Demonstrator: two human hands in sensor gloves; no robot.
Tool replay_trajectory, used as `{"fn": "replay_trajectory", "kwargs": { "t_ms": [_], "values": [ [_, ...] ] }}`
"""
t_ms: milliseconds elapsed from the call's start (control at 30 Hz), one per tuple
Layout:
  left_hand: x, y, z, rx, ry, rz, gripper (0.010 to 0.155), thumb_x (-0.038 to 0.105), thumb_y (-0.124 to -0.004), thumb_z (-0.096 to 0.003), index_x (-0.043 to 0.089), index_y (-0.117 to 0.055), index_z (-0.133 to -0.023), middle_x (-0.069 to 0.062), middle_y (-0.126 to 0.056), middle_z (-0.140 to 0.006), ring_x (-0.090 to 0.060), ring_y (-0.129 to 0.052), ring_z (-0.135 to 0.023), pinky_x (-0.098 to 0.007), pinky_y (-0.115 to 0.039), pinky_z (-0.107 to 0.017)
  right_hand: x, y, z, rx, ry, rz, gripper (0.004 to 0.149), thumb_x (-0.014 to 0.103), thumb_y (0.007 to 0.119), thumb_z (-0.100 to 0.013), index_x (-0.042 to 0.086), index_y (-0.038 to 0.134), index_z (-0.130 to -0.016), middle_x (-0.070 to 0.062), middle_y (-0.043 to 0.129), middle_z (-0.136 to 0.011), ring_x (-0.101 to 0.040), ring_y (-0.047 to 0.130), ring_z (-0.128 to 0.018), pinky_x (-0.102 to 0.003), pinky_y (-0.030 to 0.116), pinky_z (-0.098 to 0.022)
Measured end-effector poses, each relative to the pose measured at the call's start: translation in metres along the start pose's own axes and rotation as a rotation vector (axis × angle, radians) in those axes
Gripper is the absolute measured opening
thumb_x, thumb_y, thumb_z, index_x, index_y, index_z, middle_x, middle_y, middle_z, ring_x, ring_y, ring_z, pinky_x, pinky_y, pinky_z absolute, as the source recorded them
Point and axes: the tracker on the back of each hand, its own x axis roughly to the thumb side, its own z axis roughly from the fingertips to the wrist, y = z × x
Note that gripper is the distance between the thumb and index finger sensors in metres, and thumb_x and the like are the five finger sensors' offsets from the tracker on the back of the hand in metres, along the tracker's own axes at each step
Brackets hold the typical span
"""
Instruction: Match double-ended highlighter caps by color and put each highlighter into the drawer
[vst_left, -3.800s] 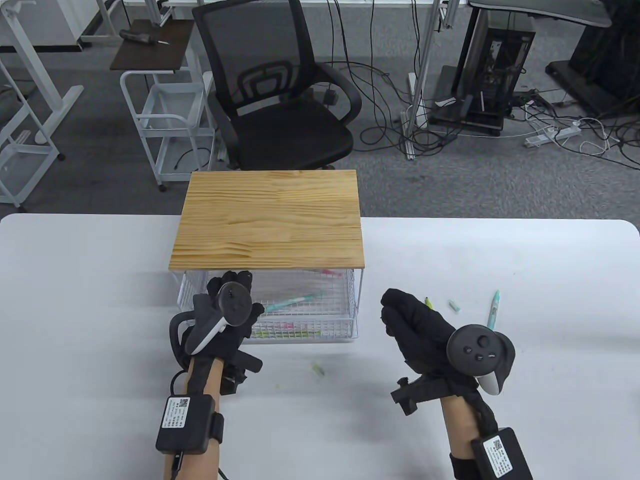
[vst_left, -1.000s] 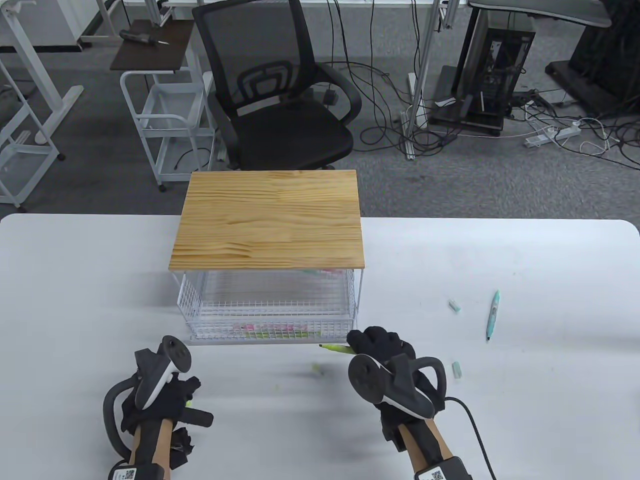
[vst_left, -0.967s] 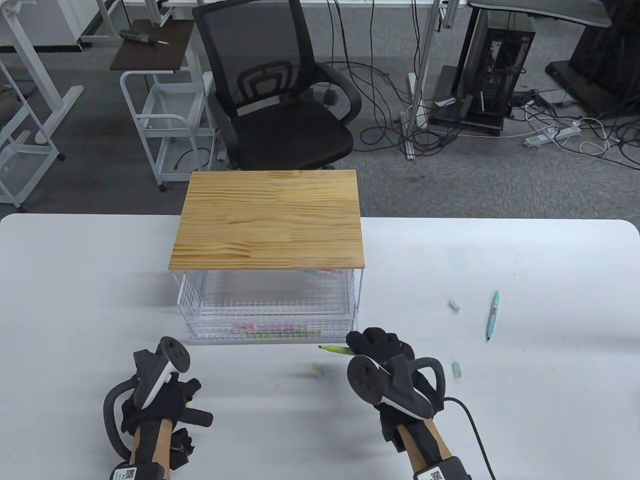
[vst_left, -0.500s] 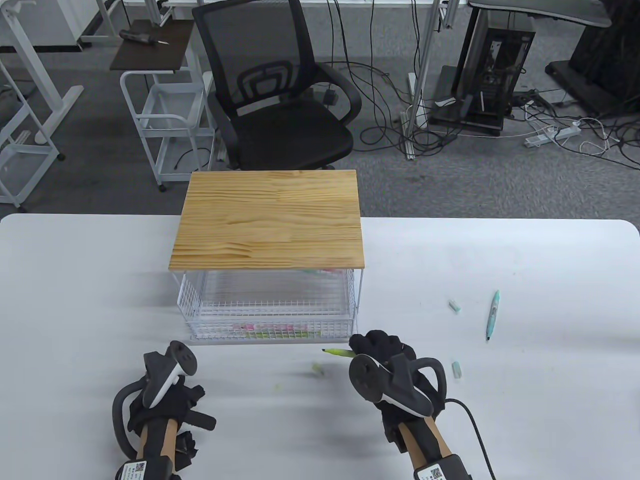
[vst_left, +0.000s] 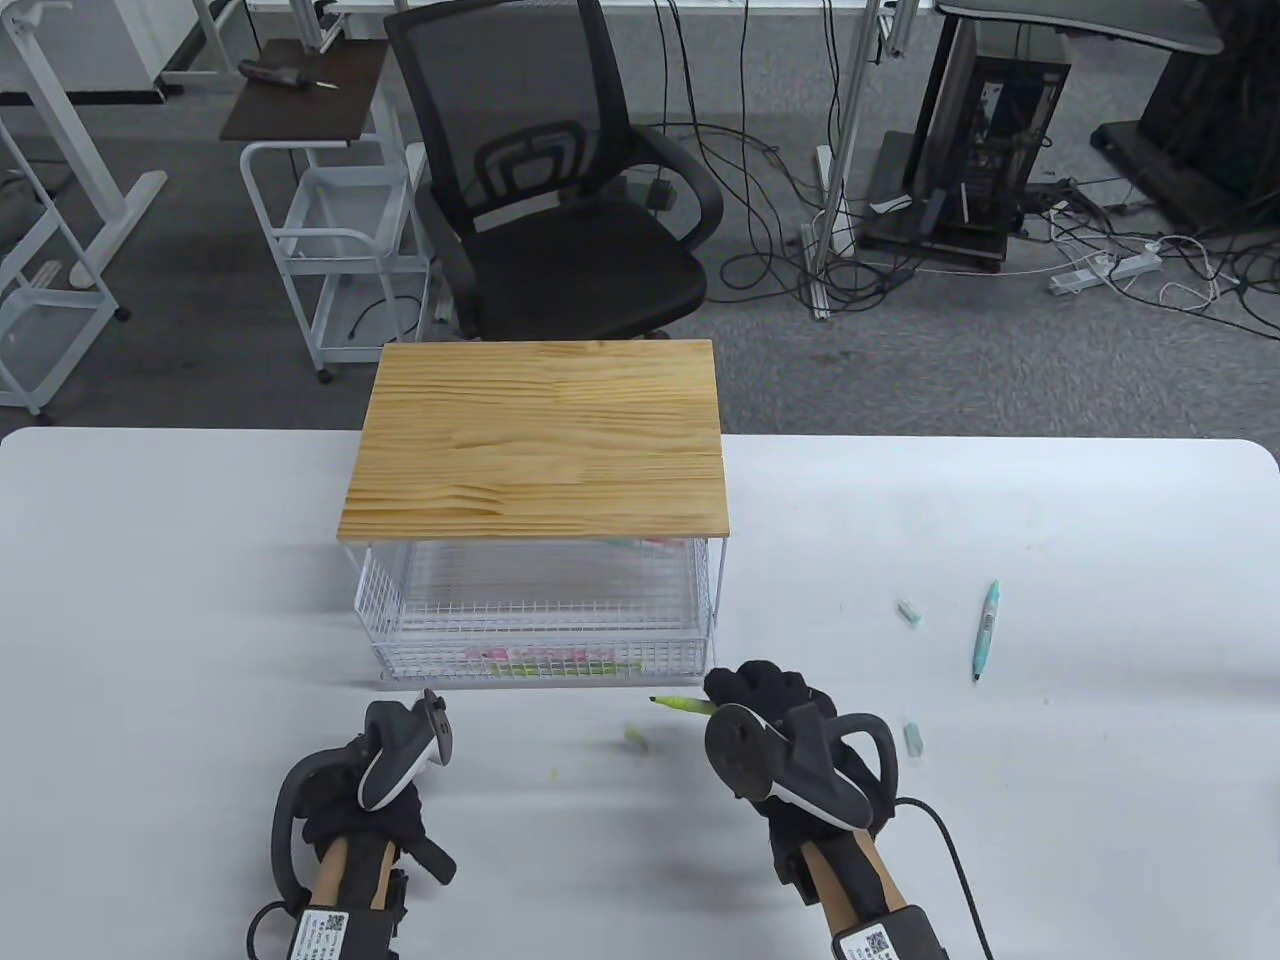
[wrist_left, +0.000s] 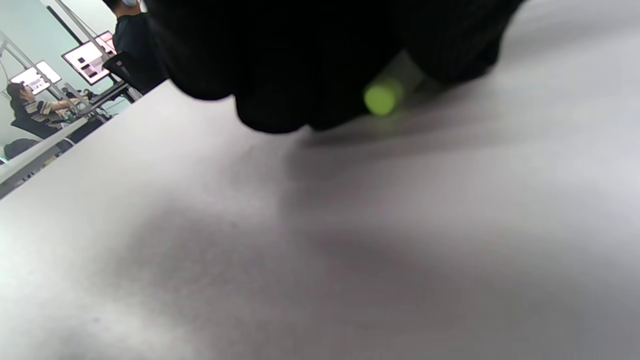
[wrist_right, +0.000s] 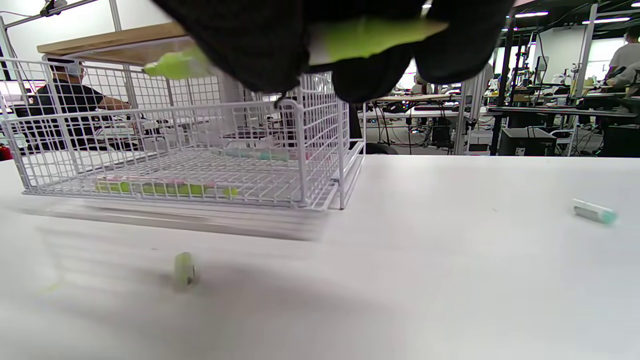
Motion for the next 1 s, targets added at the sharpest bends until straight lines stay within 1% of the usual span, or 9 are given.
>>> {"fn": "replay_trajectory", "kwargs": {
  "t_ms": [133,233,333,433,533,667,833,933,1000],
  "values": [
    [0.0,-0.001,0.0,0.008,-0.034,-0.032,0.05,0.042,-0.065,-0.0569,0.027,-0.056,-0.104,-0.002,-0.08,-0.094,-0.024,-0.084,-0.088,-0.051,-0.07,-0.075,0.001,0.0,0.0,0.002,-0.006,-0.001,0.054,0.027,0.077,-0.055,0.025,0.058,-0.104,-0.008,0.065,-0.104,-0.032,0.079,-0.089,-0.057,0.07,-0.07],
    [0.001,0.003,0.005,0.061,-0.096,0.007,0.05,0.038,-0.06,-0.0569,0.029,-0.051,-0.105,0.002,-0.073,-0.103,-0.024,-0.08,-0.095,-0.051,-0.069,-0.076,0.002,0.001,0.0,0.003,-0.011,0.001,0.054,0.026,0.077,-0.054,0.026,0.058,-0.105,-0.008,0.065,-0.104,-0.032,0.079,-0.089,-0.057,0.07,-0.07],
    [0.006,0.02,0.022,0.207,-0.2,0.106,0.051,0.036,-0.059,-0.0561,0.027,-0.048,-0.105,0.0,-0.07,-0.109,-0.026,-0.081,-0.098,-0.053,-0.07,-0.075,0.004,0.001,0.0,0.001,-0.016,0.007,0.054,0.026,0.077,-0.054,0.026,0.058,-0.104,-0.008,0.065,-0.104,-0.032,0.079,-0.089,-0.056,0.07,-0.07],
    [0.013,0.037,0.041,0.351,-0.314,0.212,0.052,0.034,-0.058,-0.0561,0.023,-0.045,-0.105,-0.008,-0.065,-0.114,-0.023,-0.089,-0.092,-0.051,-0.076,-0.072,0.004,0.002,0.0,-0.003,-0.021,-0.002,0.054,0.026,0.077,-0.054,0.026,0.058,-0.104,-0.008,0.065,-0.104,-0.032,0.079,-0.089,-0.056,0.07,-0.07],
    [0.026,0.05,0.061,0.441,-0.443,0.262,0.051,0.033,-0.057,-0.0557,0.021,-0.045,-0.104,-0.01,-0.07,-0.11,-0.017,-0.097,-0.081,-0.049,-0.081,-0.069,0.004,0.001,0.0,-0.011,-0.024,-0.006,0.054,0.026,0.077,-0.054,0.026,0.058,-0.104,-0.008,0.065,-0.104,-0.032,0.079,-0.089,-0.056,0.07,-0.07],
    [0.039,0.066,0.088,0.563,-0.554,0.305,0.051,0.033,-0.057,-0.0554,0.023,-0.044,-0.103,-0.006,-0.075,-0.103,-0.011,-0.095,-0.077,-0.046,-0.08,-0.071,0.003,0.001,-0.001,-0.019,-0.024,-0.021,0.054,0.026,0.077,-0.054,0.026,0.058,-0.104,-0.008,0.065,-0.104,-0.032,0.079,-0.089,-0.056,0.07,-0.07],
    [0.042,0.075,0.11,0.726,-0.64,0.42,0.052,0.034,-0.066,-0.0537,0.028,-0.052,-0.103,0.0,-0.08,-0.097,-0.006,-0.095,-0.074,-0.042,-0.08,-0.072,0.002,0.001,-0.001,-0.024,-0.027,-0.032,0.054,0.026,0.077,-0.054,0.026,0.058,-0.104,-0.008,0.065,-0.104,-0.032,0.079,-0.089,-0.056,0.07,-0.07],
    [0.041,0.079,0.116,0.743,-0.683,0.475,0.054,0.033,-0.076,-0.0506,0.032,-0.059,-0.101,0.002,-0.083,-0.097,-0.004,-0.097,-0.074,-0.04,-0.082,-0.073,0.004,0.001,-0.001,-0.023,-0.034,-0.037,0.054,0.027,0.077,-0.054,0.026,0.058,-0.104,-0.008,0.065,-0.104,-0.032,0.079,-0.089,-0.056,0.07,-0.07],
    [0.041,0.079,0.118,0.748,-0.691,0.503,0.053,0.032,-0.078,-0.0495,0.033,-0.063,-0.1,0.003,-0.084,-0.097,-0.003,-0.098,-0.075,-0.039,-0.082,-0.073,0.006,0.002,-0.001,-0.018,-0.043,-0.036,0.054,0.027,0.077,-0.054,0.026,0.058,-0.104,-0.008,0.065,-0.104,-0.032,0.079,-0.089,-0.056,0.07,-0.07]
  ]
}}
